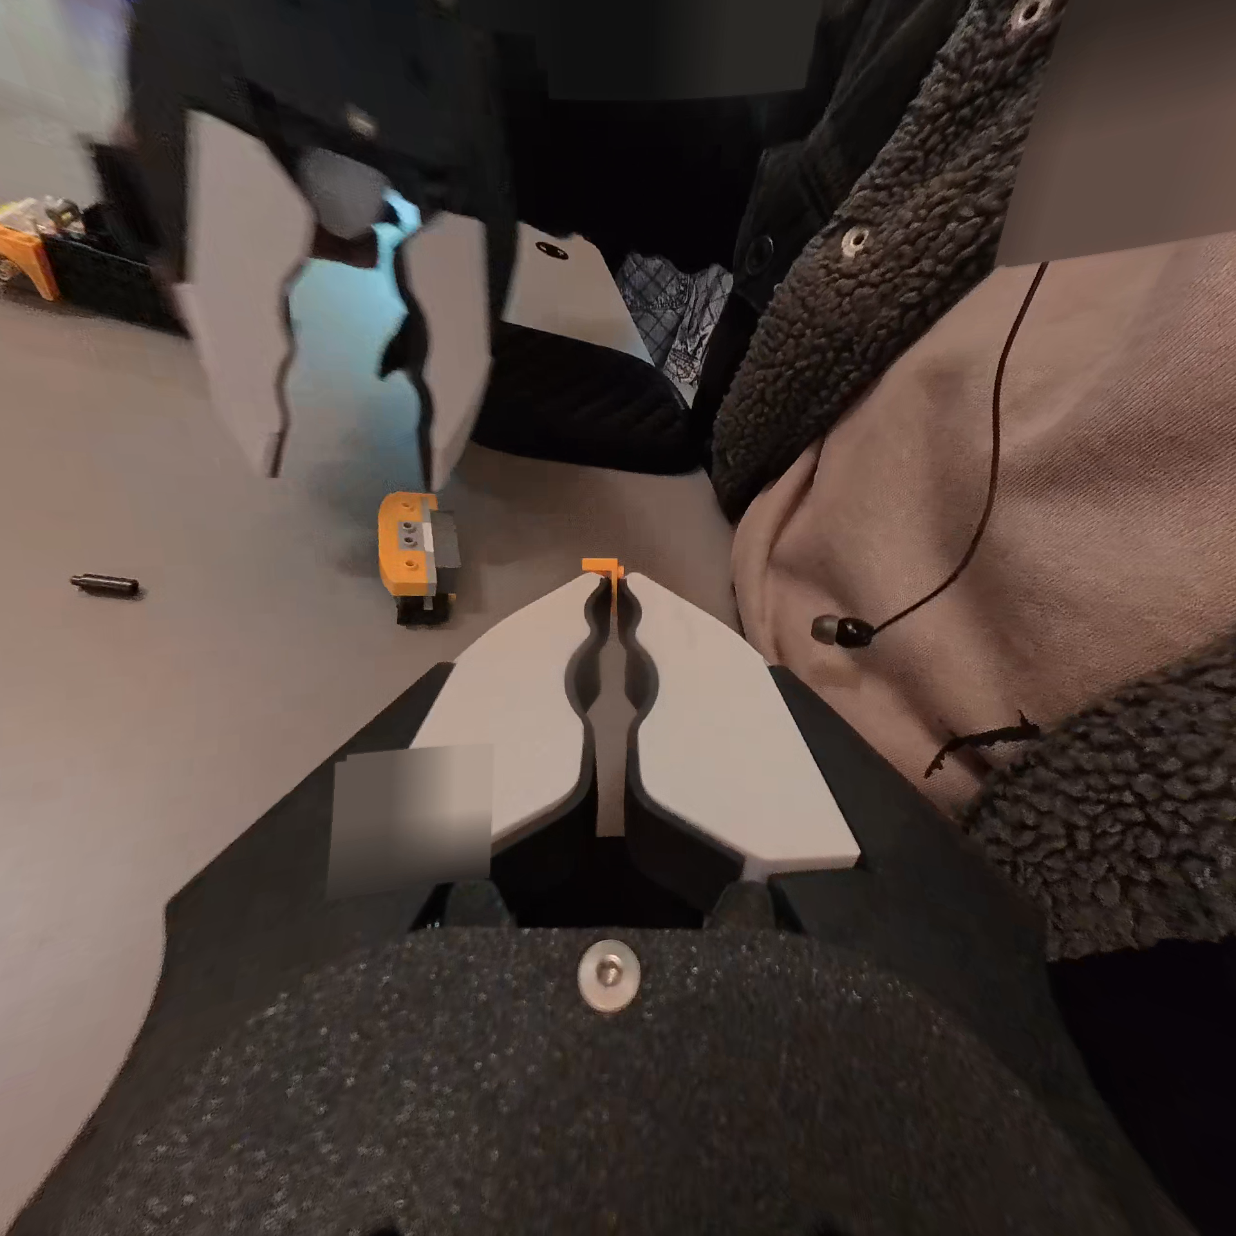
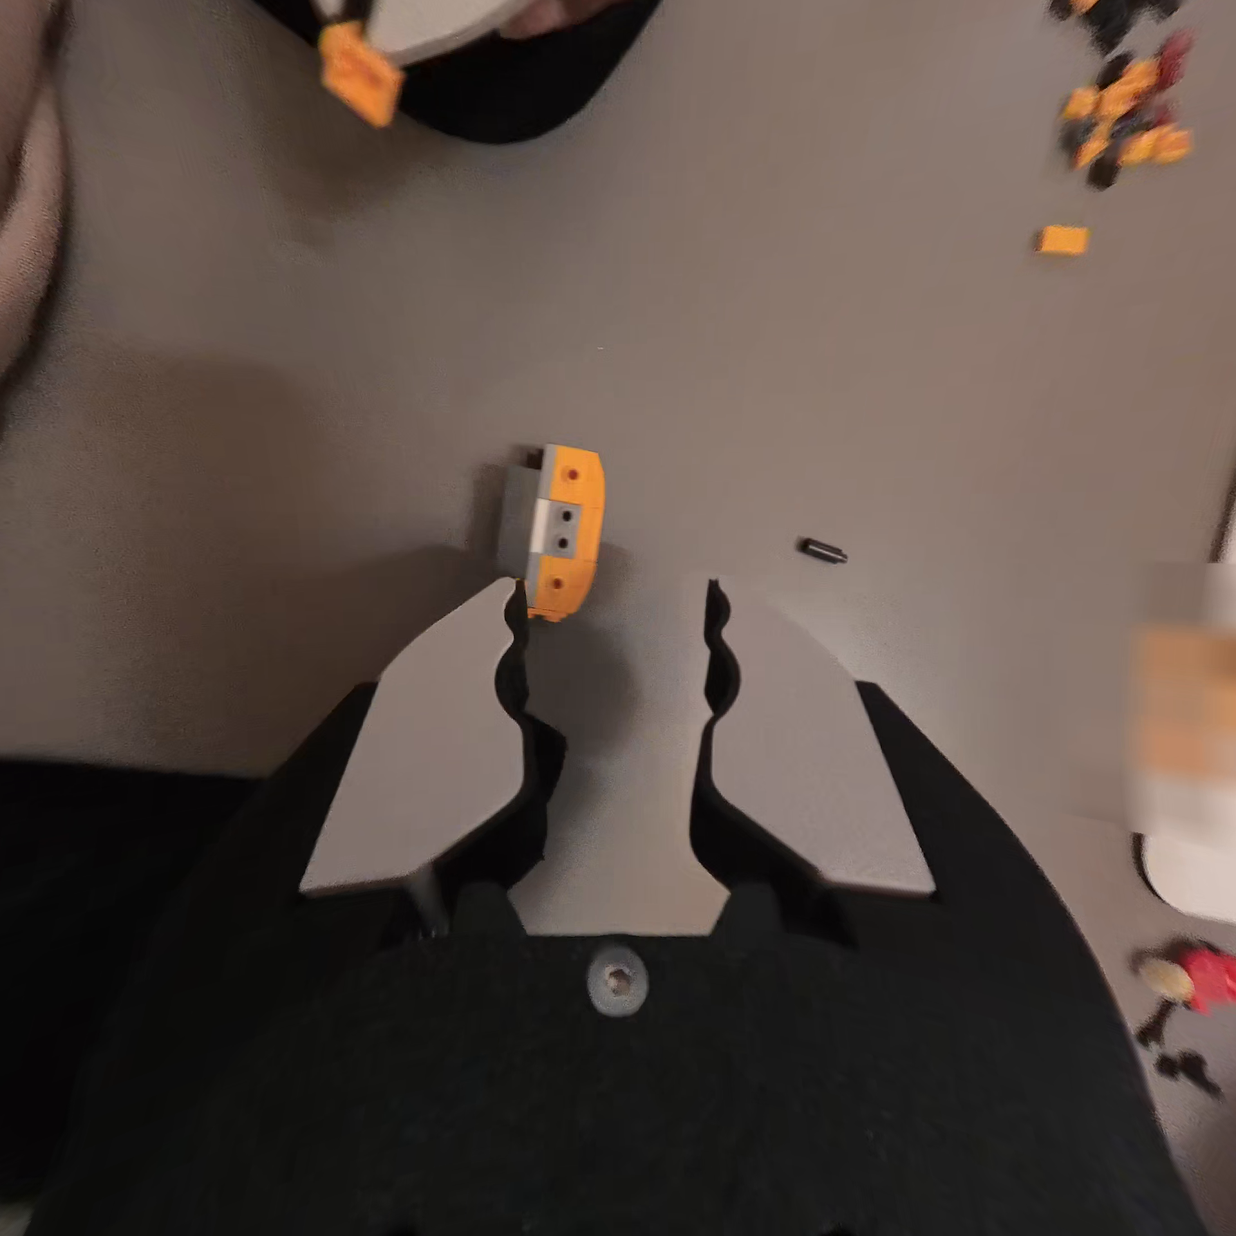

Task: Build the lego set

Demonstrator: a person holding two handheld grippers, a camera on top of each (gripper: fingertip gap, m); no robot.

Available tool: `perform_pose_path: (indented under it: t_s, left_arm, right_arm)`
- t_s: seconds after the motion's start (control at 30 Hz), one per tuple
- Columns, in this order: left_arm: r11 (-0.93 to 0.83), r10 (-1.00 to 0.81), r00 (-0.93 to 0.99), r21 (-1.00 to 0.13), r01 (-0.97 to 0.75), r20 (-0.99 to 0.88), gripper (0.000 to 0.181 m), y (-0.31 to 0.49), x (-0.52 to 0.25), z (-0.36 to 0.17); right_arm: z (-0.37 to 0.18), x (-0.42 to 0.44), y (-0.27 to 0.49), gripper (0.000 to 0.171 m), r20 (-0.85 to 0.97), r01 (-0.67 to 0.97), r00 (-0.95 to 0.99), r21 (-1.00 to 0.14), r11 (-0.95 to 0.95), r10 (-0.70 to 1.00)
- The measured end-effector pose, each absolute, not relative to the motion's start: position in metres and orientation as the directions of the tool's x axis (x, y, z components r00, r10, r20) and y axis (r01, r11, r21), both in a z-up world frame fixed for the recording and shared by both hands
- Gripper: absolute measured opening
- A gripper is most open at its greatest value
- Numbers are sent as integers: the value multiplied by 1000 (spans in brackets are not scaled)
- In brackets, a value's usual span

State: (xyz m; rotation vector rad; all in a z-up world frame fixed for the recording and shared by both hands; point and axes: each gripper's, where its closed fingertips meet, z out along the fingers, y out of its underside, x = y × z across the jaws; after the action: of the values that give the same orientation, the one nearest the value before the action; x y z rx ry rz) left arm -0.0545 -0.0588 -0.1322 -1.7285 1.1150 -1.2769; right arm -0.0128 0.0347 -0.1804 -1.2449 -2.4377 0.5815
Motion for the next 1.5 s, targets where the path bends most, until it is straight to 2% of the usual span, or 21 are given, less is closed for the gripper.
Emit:
perform_pose_path:
  t_s: [0.17, 0.27, 0.33, 0.4, 0.47, 0.53, 0.6, 0.67, 0.7, 0.8, 0.93, 1.13, 1.23, 1.37, 1.5]
  left_arm:
    - [-416, -908, 136, -885, -207, 395, 1, -56, -55, -132]
    - [-421, -906, 139, -882, -213, 400, 1, -56, -55, -133]
    - [-407, -912, 147, -886, -222, 382, 1, -56, -55, -134]
    - [-395, -917, 153, -890, -230, 368, 1, -57, -54, -135]
    - [-392, -919, 153, -892, -227, 364, 1, -57, -54, -134]
    - [-393, -918, 144, -894, -214, 369, 1, -57, -55, -132]
    - [-397, -917, 130, -897, -195, 378, 1, -58, -56, -129]
    - [-402, -915, 113, -897, -182, 387, 1, -59, -57, -127]
    - [-404, -914, 107, -897, -178, 391, 1, -60, -57, -126]
    - [-404, -914, 101, -899, -171, 392, 1, -60, -58, -125]
    - [-413, -911, 89, -897, -160, 403, 1, -61, -59, -124]
    - [-427, -904, 83, -890, -163, 419, 1, -60, -58, -126]
    - [-426, -904, 85, -892, -149, 418, 1, -59, -59, -124]
    - [-408, -913, 65, -905, -122, 402, 1, -60, -60, -118]
    - [-404, -913, -32, -913, -62, 406, 1, -62, -54, -101]
  right_arm:
    - [-196, -5, 16, 59, 443, 612, -417, -509, 605, 794]
    - [-198, -15, 9, 46, 517, 560, -389, -524, 642, 762]
    - [-201, -17, 13, 35, 547, 552, -408, -490, 675, 731]
    - [-201, -18, 15, 34, 526, 553, -436, -483, 679, 730]
    - [-200, -18, 15, 34, 450, 573, -480, -490, 658, 753]
    - [-198, -15, 12, 33, 257, 612, -537, -537, 581, 804]
    - [-192, -5, 2, 33, -107, 707, -591, -545, 451, 799]
    - [-179, 3, -9, 33, -466, 797, -575, -504, 331, 673]
    - [-179, 3, -8, 33, -567, 830, -548, -458, 318, 615]
    - [-193, -3, 2, 33, -619, 846, -533, -380, 374, 577]
    - [-201, -10, 1, 34, -621, 833, -552, -385, 397, 556]
    - [-197, -20, 15, 41, -518, 817, -572, -433, 382, 636]
    - [-174, -30, 19, 41, -392, 766, -589, -549, 334, 707]
    - [-150, -35, 3, 38, -88, 625, -583, -683, 377, 808]
    - [-127, -44, -37, 28, 192, 408, -565, -780, 474, 802]
